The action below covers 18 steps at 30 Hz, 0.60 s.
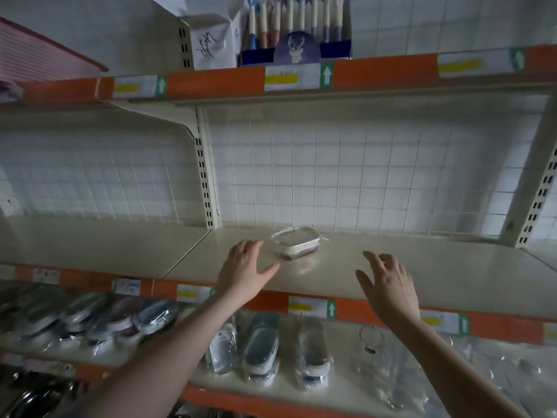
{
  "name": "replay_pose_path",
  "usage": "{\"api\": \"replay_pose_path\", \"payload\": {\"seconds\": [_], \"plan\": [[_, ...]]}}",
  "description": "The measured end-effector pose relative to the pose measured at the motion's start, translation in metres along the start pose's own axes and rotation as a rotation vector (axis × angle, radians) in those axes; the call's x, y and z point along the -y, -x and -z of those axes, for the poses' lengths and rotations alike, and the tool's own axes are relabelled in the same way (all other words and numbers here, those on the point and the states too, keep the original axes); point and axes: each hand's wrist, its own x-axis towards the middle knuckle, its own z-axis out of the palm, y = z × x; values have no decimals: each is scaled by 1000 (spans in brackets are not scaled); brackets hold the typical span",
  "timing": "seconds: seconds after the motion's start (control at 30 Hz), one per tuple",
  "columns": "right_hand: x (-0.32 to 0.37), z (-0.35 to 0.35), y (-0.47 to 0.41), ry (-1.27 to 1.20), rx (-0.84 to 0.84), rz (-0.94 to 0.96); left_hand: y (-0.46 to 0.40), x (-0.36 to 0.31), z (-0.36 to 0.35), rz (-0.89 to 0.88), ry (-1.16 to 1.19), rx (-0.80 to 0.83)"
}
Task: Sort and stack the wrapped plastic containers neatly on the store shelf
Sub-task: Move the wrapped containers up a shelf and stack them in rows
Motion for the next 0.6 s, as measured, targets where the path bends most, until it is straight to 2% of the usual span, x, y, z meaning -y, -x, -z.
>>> {"api": "replay_pose_path", "payload": {"seconds": [0.27,0.6], "plan": [[-14,-25,-38,-33,63,23,-45,-7,-31,-13,-53,80],[-21,-48,-63,-47,90,-37,-104,-9,-72,-128,-50,193]]}}
